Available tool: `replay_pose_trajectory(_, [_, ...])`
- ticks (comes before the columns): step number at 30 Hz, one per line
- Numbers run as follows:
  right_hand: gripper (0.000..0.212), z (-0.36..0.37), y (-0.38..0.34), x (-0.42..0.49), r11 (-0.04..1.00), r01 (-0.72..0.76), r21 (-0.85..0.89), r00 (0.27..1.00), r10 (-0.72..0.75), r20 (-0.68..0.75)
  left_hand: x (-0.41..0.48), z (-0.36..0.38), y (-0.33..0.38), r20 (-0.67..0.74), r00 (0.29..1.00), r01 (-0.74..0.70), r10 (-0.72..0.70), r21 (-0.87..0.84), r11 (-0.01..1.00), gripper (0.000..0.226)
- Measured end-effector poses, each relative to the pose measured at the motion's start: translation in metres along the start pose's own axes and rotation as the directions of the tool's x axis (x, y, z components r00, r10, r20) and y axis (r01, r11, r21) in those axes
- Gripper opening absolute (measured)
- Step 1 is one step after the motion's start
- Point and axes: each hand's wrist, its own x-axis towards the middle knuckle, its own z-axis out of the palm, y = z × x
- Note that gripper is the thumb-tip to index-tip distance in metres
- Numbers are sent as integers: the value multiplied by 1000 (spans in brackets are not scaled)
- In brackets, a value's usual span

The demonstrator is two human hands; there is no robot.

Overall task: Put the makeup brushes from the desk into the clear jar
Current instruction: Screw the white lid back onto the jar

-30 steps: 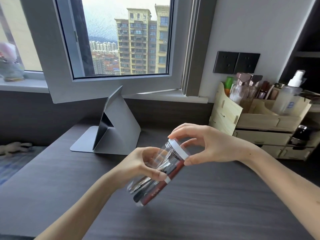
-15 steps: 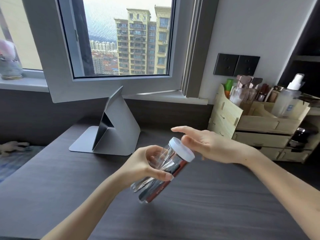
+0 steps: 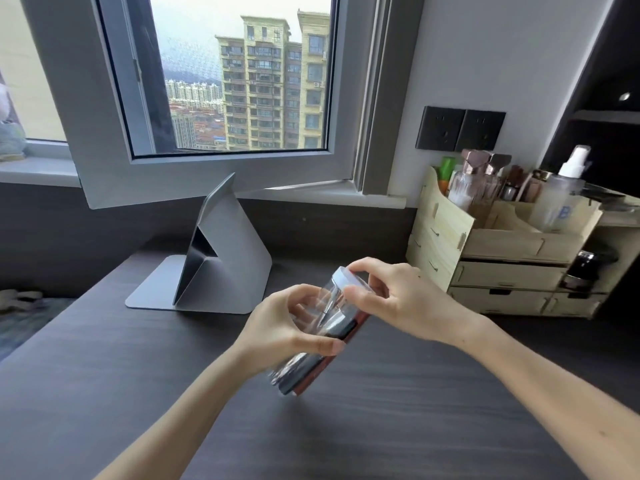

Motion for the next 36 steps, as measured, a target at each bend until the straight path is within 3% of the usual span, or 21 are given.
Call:
replay_pose_trajectory(5, [75,-3,3,-11,986,-16,166,986,43,-161,8,21,14,-217,965,-123,150,135,983,59])
replay_pose_trajectory(9, [67,-17,11,-18,963,-45,266,898,156,-411,25,50,43,-337,908,-209,247,144,967,54])
replay_pose_trajectory(12, [54,-38,19,-23,916,-59,396,836,262,-482,44,70,66,-417,838,-280,352,225,933,50])
replay_pose_trajectory(14, [47,-51,22,-26,928,-62,368,812,261,-522,61,83,83,-427,804,-336,414,249,908,50])
replay_pose_trajectory(16, [50,-69,28,-26,957,-48,285,758,221,-614,81,96,100,-384,796,-408,467,230,884,60])
replay_pose_trajectory(19, [50,-108,46,-26,979,-69,191,633,191,-750,113,107,122,-218,841,-455,495,212,865,82])
replay_pose_trajectory(21, [51,-134,59,-27,987,-104,119,586,158,-795,133,111,137,-79,889,-431,452,194,881,84])
replay_pose_trajectory(22, [52,-144,67,-27,990,-130,63,579,127,-805,142,113,142,-7,909,-413,416,102,905,81])
replay_pose_trajectory(25, [52,-169,86,-27,978,-196,-73,584,57,-809,164,119,154,165,934,-266,316,-268,926,68])
replay_pose_trajectory(27, [53,-181,99,-25,964,-235,-124,598,42,-800,175,125,159,205,931,-218,302,-350,911,64])
replay_pose_trajectory(31, [62,-190,124,-20,942,-266,-206,652,18,-758,182,140,169,254,919,-200,303,-363,910,67])
replay_pose_trajectory(36, [51,-183,149,-16,926,-305,-221,679,49,-732,195,157,164,235,946,-170,221,-218,961,66])
